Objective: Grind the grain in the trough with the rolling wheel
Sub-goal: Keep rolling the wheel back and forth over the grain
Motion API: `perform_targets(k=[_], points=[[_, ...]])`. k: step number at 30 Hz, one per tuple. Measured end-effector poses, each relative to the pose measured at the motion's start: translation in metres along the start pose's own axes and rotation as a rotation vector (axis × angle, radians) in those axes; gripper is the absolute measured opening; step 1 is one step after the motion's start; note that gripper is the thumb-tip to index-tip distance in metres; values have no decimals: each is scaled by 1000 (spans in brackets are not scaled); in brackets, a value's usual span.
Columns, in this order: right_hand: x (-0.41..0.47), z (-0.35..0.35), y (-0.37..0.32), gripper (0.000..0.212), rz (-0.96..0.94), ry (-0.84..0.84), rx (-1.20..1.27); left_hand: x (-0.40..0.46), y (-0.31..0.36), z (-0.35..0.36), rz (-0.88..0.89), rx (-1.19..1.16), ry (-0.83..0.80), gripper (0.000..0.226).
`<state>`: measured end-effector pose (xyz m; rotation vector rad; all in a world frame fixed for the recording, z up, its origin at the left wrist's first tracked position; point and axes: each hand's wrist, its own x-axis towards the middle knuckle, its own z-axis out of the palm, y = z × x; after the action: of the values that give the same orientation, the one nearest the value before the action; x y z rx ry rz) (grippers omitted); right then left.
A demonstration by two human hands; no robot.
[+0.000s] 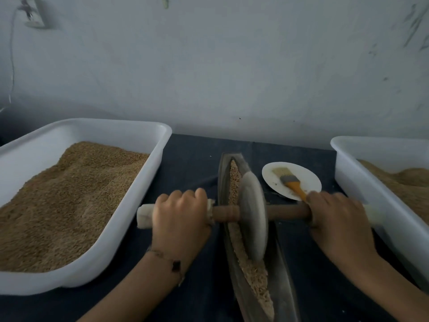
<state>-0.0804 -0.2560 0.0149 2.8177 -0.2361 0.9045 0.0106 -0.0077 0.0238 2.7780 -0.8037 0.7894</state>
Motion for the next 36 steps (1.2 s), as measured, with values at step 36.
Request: perform_targets(k=[36], points=[[62,31,3,17,118,-161,-160,54,-15,30,-102,88,-209,35]])
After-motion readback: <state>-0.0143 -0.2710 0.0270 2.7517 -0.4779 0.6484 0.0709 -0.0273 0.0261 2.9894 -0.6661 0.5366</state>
